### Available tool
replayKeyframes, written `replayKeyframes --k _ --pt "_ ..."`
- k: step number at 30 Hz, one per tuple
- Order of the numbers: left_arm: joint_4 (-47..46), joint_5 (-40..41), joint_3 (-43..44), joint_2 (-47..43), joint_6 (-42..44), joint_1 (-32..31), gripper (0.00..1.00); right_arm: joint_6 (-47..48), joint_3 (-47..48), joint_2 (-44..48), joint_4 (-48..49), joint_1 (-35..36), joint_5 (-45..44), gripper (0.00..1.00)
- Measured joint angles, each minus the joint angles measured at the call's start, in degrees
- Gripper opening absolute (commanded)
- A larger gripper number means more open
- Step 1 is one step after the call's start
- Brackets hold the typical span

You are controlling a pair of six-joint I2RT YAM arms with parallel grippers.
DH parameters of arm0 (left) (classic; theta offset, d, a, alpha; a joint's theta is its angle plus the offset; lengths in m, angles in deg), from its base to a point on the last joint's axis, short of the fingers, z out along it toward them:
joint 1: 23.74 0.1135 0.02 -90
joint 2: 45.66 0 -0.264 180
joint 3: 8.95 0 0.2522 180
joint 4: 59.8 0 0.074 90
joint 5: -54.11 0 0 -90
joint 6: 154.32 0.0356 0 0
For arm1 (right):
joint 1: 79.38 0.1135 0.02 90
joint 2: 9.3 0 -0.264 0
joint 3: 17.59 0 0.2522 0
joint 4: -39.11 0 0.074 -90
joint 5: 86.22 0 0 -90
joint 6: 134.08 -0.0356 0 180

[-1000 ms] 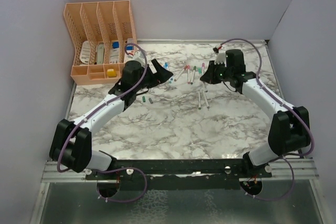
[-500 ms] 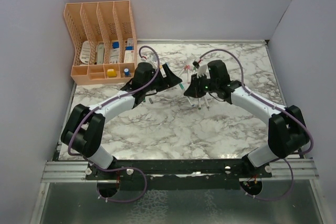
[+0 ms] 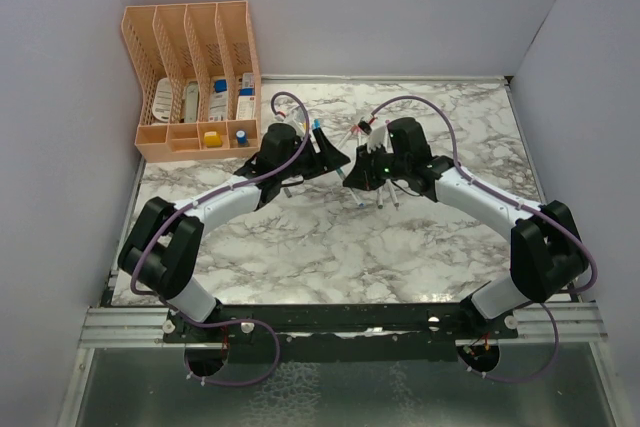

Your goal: Open the pen caps

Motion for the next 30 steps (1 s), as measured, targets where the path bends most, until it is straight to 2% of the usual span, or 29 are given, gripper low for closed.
replayKeyframes --k 12,20,25,30 --pt "-0.04 -0.02 0.00 0.33 -0.24 -0.44 0.46 -0.07 0.02 0.00 0.04 1.18 -0.02 0.01" --pt "-0.04 -0.04 -0.33 0.33 -0.35 -1.07 0.39 -0.46 0.02 0.26 0.87 1.42 -0.04 0.01" --pt "-0.07 -0.04 -0.42 0.33 -0.42 -1.33 0.30 -0.50 0.02 0.98 1.36 1.53 -0.02 0.01" --pt "0.02 0.00 -0.42 0.33 -0.44 -1.42 0.29 -0.48 0.02 1.05 1.33 1.79 -0.04 0.01"
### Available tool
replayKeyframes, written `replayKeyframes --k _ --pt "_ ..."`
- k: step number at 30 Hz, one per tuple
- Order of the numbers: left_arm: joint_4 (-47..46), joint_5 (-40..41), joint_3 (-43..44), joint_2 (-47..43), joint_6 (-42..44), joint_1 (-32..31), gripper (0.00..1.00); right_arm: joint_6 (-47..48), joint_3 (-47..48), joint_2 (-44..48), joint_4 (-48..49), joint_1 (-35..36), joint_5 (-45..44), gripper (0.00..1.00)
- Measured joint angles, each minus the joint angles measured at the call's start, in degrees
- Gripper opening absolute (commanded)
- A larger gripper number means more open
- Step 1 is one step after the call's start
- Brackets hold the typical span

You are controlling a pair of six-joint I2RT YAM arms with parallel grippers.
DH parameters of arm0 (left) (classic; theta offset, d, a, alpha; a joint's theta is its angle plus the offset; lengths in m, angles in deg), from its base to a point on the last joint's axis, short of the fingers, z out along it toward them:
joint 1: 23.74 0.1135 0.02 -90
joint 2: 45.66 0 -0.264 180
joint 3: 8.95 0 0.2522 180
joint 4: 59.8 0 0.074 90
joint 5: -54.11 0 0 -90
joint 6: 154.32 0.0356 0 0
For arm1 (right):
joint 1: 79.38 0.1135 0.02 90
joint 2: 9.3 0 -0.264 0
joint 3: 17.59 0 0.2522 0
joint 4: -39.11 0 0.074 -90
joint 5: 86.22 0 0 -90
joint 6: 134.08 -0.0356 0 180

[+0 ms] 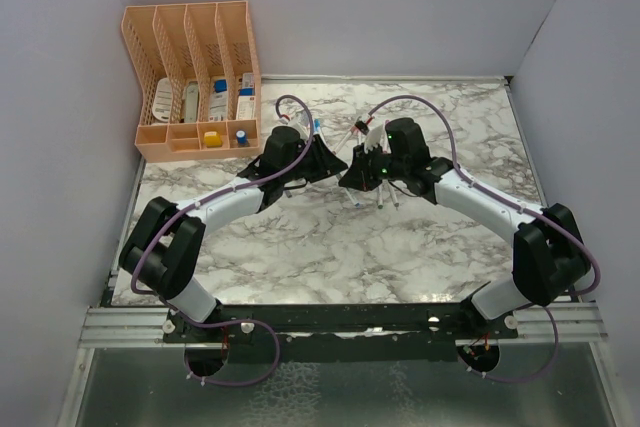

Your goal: Open the pen caps

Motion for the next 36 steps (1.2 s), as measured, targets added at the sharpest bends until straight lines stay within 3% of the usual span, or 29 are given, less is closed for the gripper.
replayKeyframes --k 36 --pt "-0.02 1.84 0.37 0.00 -1.01 0.00 0.29 0.04 -0.55 1.38 -0.09 0.94 0.00 0.01"
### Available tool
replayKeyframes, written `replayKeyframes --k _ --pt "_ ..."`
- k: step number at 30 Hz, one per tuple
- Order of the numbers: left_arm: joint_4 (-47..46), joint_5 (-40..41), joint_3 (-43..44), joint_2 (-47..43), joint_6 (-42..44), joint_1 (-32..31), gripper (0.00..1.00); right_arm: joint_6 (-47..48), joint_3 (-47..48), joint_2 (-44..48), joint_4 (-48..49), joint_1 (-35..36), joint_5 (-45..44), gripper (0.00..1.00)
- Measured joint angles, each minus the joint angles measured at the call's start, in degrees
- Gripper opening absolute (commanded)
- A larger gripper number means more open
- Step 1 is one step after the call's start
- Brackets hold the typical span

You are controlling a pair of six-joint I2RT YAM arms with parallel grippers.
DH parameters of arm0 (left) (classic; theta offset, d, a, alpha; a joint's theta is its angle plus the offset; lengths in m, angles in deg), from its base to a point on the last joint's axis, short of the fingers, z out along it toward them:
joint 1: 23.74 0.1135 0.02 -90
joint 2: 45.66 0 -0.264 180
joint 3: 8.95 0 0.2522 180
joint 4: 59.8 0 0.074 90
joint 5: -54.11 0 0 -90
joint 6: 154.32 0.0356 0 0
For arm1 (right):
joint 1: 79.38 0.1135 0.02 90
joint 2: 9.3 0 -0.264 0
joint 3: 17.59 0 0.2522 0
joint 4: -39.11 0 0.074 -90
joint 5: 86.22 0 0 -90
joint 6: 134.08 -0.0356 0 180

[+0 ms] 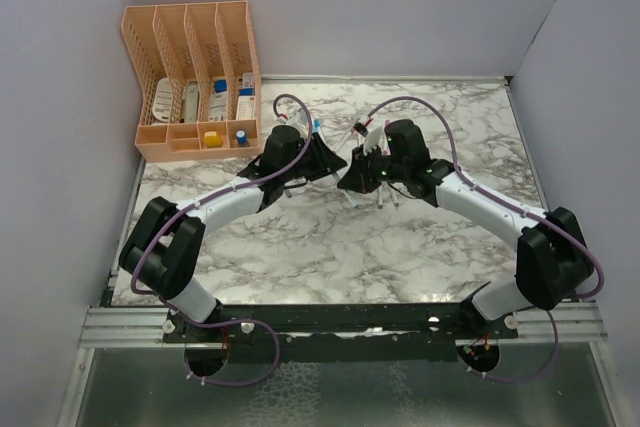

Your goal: Open the pen caps

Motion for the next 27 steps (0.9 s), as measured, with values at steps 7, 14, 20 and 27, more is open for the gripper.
replayKeyframes --k 7,14,20,27 --pt "-0.39 0.02 0.37 0.00 -0.74 0.00 0.00 0.02 -0.28 0.11 0.00 0.11 -0.15 0.01" --pt "-0.46 0.04 0.52 0.00 -0.61 -0.11 0.00 -0.17 -0.31 0.22 0.02 0.15 -0.35 0.66" --pt "-0.17 0.11 0.52 0.00 -0.31 -0.09 0.00 0.11 -0.17 0.20 -0.11 0.15 -0.48 0.66" --pt "0.20 0.07 1.18 0.00 -0.24 -0.11 0.00 0.04 0.90 -0.59 0.00 0.15 -0.42 0.48"
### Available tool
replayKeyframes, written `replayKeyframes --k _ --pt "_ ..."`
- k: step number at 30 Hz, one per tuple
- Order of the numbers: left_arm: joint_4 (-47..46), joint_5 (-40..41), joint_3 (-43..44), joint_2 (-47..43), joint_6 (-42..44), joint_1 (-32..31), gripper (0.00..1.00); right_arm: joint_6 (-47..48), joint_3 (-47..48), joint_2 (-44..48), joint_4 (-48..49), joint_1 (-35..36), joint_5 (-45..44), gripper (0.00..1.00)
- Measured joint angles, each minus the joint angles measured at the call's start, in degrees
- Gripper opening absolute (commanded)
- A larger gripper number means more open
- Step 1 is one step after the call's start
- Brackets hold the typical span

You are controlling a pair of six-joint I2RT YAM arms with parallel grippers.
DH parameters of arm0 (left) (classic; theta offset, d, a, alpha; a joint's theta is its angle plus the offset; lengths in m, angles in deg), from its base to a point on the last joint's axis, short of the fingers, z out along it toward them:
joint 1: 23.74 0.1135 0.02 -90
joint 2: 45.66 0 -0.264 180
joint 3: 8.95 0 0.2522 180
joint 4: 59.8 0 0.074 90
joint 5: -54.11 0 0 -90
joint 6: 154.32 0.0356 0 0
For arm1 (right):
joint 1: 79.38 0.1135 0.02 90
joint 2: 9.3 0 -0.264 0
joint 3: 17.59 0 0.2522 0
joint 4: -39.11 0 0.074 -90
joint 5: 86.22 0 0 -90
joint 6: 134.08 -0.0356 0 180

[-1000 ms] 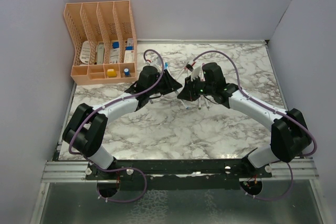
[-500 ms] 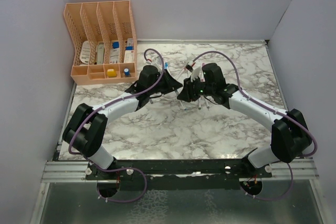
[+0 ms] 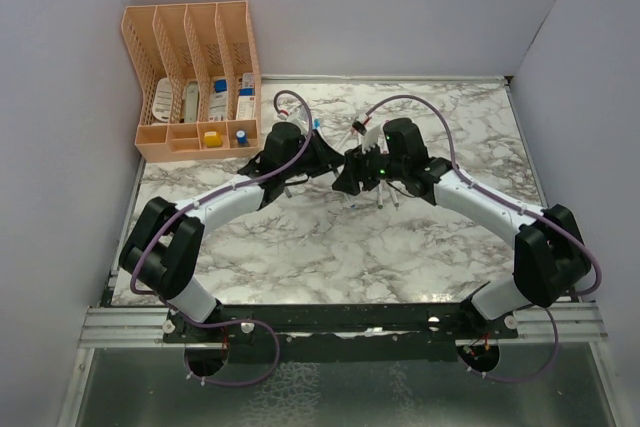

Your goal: Open the pen caps

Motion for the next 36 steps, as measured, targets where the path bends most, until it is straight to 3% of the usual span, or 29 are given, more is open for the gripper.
replayKeyframes --k 4,8,9,20,28,32,36 --pt "0.02 0.00 0.94 0.00 -0.02 -0.02 0.00 -0.07 0.15 -1.27 0.04 0.02 0.22 0.29" --pt "0.00 -0.07 1.57 0.00 0.04 -0.07 0.00 -0.31 0.20 -2.14 0.07 0.02 0.52 0.04" --pt "-0.04 -0.02 1.60 0.04 0.04 -0.11 0.00 -0.44 0.24 -2.14 0.07 0.02 0.61 0.02" --pt "2.86 1.42 3.23 0.33 0.42 0.59 0.00 -0.15 0.20 -1.84 0.15 0.13 0.20 0.01" --pt "6.93 -3.85 11.13 5.09 -0.66 2.51 0.00 -0.72 -6.12 3.76 6.45 -0.24 -4.00 0.01" --pt "6.99 1.77 17.49 8.26 1.44 8.74 0.00 -1.11 -11.47 8.33 1.44 0.00 -3.89 0.01" --pt "7.82 5.86 18.18 8.68 2.75 12.81 0.00 -1.09 -12.13 8.74 -1.70 0.15 -5.16 0.01"
